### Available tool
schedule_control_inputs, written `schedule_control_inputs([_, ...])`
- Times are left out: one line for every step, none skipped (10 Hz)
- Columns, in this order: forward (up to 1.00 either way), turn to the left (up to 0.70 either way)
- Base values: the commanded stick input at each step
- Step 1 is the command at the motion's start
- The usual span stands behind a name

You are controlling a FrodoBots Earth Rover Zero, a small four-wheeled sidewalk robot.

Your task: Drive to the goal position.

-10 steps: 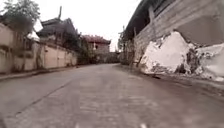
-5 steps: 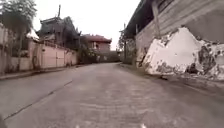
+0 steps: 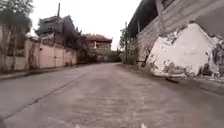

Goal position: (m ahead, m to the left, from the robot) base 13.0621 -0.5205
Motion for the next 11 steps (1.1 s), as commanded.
schedule_control_inputs([1.0, 0.0])
schedule_control_inputs([1.0, 0.0])
schedule_control_inputs([1.0, 0.0])
schedule_control_inputs([1.0, 0.0])
schedule_control_inputs([1.0, 0.0])
schedule_control_inputs([1.0, 0.0])
schedule_control_inputs([1.0, 0.0])
schedule_control_inputs([1.0, 0.0])
schedule_control_inputs([1.0, 0.0])
schedule_control_inputs([1.0, 0.0])
schedule_control_inputs([1.0, 0.0])
